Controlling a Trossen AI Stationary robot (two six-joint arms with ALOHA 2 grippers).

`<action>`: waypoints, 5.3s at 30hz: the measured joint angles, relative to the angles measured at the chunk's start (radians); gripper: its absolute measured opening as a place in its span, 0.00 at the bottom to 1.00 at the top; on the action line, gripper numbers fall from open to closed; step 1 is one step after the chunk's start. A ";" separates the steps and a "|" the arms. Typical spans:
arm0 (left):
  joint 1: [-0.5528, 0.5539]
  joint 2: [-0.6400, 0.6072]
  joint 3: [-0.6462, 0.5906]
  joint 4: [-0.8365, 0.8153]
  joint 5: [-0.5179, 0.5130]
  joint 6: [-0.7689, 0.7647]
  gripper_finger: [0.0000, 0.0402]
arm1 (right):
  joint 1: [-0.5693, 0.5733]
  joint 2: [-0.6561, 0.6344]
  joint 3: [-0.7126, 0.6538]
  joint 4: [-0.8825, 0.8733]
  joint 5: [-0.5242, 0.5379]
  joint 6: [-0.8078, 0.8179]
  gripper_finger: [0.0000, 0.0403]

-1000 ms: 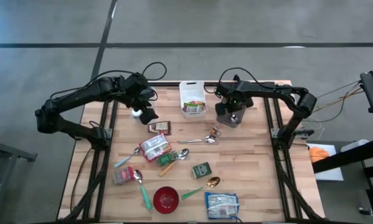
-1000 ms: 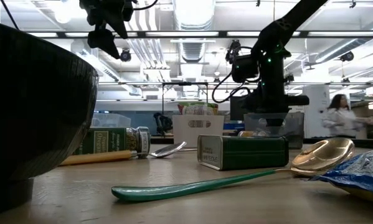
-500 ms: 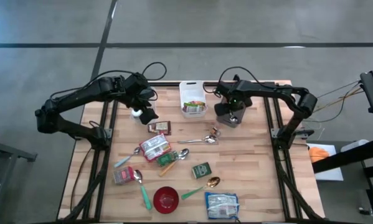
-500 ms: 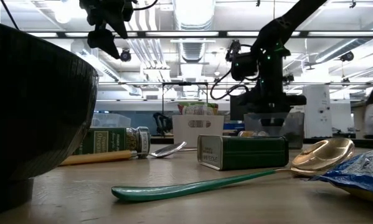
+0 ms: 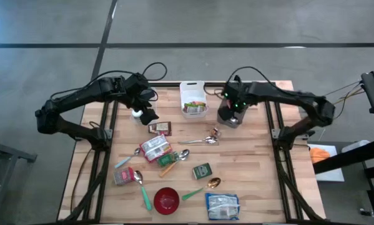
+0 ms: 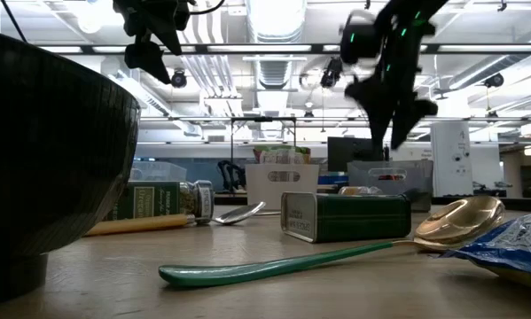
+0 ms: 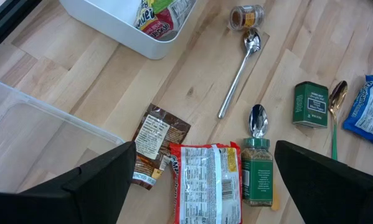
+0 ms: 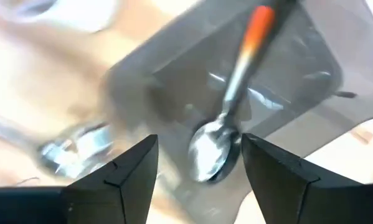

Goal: Pick & Place Food Item
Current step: Put the brown seasoning bottle into the transparent bin

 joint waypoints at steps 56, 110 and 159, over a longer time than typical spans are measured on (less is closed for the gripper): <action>-0.064 0.000 -0.129 0.315 0.046 -0.008 0.96 | 0.443 0.208 -0.136 0.361 0.208 0.190 0.57; -0.072 0.000 -0.129 0.315 0.047 -0.053 0.96 | 0.306 0.300 0.054 0.129 0.109 0.653 0.57; -0.085 0.000 -0.129 0.289 0.057 -0.053 0.96 | 0.287 0.405 0.055 0.188 0.107 0.611 0.45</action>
